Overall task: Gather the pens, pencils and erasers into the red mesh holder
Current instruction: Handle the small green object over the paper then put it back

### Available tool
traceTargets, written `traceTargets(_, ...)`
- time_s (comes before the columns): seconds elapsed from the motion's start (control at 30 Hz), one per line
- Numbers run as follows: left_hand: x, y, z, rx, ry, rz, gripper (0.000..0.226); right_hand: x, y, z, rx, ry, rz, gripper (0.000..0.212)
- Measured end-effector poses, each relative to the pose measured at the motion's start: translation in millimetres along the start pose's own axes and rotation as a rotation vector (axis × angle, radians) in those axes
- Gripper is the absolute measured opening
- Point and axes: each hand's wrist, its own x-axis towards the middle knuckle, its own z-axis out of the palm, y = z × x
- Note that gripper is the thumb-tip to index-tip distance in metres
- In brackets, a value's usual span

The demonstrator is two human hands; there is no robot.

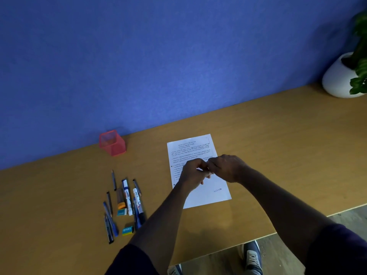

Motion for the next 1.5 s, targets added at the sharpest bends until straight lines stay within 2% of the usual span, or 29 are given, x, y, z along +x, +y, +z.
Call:
traceTargets(0.17, 5.4, -8.1, 14.4, 0.08, 0.057, 0.009, 0.014, -10.6, 9.9, 14.0, 0.057, 0.023, 0.003, 0.031)
traceTargets(0.3, 18.2, -2.4, 25.4, 0.102, 0.095, 0.063, 0.01, -11.8, 21.1, 15.2, 0.176, 0.147, 0.035, 0.024)
traceTargets(0.37, 28.3, 7.0, 30.9, 0.126, 0.112, 0.086, 0.016, -9.4, 27.5, 14.4, 0.237, 0.239, 0.073, 0.023)
traceTargets(0.47, 45.8, 24.5, 38.5, 0.128, 0.116, 0.12, 0.034, -2.2, 37.4, 12.5, 0.347, 0.38, 0.145, 0.024)
traceTargets(0.67, 85.0, 54.1, 60.7, 0.182, 0.085, 0.131, 0.051, 21.5, 63.9, 3.0, 0.501, 0.462, 0.446, 0.03)
traceTargets(0.83, 123.0, 65.9, 79.5, 0.157, 0.008, 0.064, 0.057, 45.6, 94.0, -3.3, 0.528, 0.457, 0.561, 0.03)
traceTargets(1.0, 159.8, 75.4, 97.6, 0.147, -0.017, 0.081, 0.067, 68.5, 132.1, -8.3, 0.487, 0.437, 0.544, 0.037)
traceTargets(1.1, 181.7, 80.2, 107.9, 0.194, -0.015, 0.101, 0.074, 82.1, 154.8, -10.9, 0.441, 0.431, 0.534, 0.046)
traceTargets(1.27, 215.5, 82.8, 116.7, 0.381, -0.002, 0.146, 0.074, 102.7, 186.9, -10.9, 0.373, 0.437, 0.557, 0.034)
traceTargets(1.37, 231.5, 82.0, 121.3, 0.495, -0.024, 0.158, 0.083, 113.0, 199.1, -7.4, 0.338, 0.421, 0.569, 0.036)
traceTargets(1.5, 243.1, 80.8, 126.9, 0.533, -0.057, 0.121, 0.092, 121.0, 208.0, -0.6, 0.329, 0.409, 0.615, 0.04)
